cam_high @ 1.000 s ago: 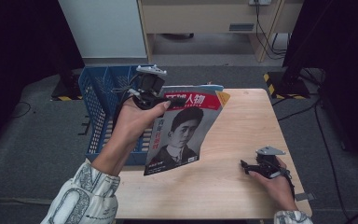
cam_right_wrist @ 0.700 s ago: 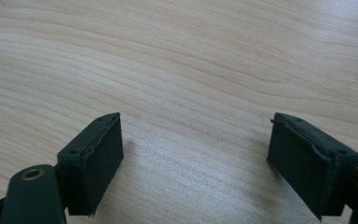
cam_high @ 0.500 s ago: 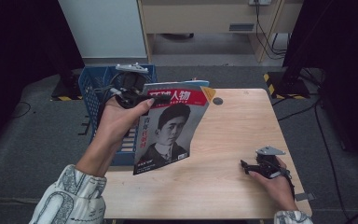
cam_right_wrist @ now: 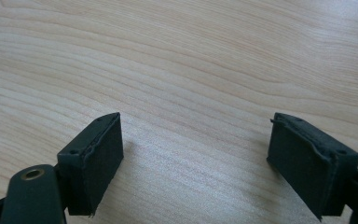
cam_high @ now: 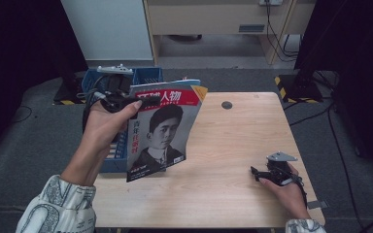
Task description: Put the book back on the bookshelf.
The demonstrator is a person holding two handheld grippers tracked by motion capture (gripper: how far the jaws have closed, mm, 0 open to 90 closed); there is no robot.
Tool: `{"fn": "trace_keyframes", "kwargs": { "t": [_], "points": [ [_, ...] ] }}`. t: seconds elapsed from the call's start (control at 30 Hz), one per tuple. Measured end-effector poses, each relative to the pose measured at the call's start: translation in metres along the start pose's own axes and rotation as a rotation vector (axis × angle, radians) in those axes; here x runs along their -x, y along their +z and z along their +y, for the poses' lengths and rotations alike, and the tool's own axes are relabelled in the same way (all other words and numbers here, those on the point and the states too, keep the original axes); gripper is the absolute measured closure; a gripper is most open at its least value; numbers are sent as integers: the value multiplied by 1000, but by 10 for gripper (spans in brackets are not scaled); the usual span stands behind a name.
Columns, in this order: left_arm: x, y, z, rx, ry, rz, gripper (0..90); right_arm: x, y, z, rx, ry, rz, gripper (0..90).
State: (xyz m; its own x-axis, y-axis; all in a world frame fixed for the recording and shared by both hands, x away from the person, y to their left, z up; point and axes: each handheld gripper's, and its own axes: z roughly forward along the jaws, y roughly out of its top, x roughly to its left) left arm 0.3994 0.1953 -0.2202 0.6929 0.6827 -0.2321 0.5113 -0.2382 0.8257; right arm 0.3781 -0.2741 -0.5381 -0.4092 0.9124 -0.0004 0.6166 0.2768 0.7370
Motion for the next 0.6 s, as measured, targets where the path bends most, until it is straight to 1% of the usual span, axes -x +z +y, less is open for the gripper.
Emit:
{"fn": "trace_keyframes", "kwargs": {
  "t": [0.2,0.3,0.5,0.6],
  "points": [
    [-3,-4,-1,2,2,10,867,0,0,0,0,0,0,182],
    [-5,-7,-3,7,-5,15,866,0,0,0,0,1,0,182],
    [-7,-10,-5,1,-2,31,866,0,0,0,1,-2,0,182],
    [-8,-14,-6,8,-4,34,867,0,0,0,0,0,0,182]
  ]
}}
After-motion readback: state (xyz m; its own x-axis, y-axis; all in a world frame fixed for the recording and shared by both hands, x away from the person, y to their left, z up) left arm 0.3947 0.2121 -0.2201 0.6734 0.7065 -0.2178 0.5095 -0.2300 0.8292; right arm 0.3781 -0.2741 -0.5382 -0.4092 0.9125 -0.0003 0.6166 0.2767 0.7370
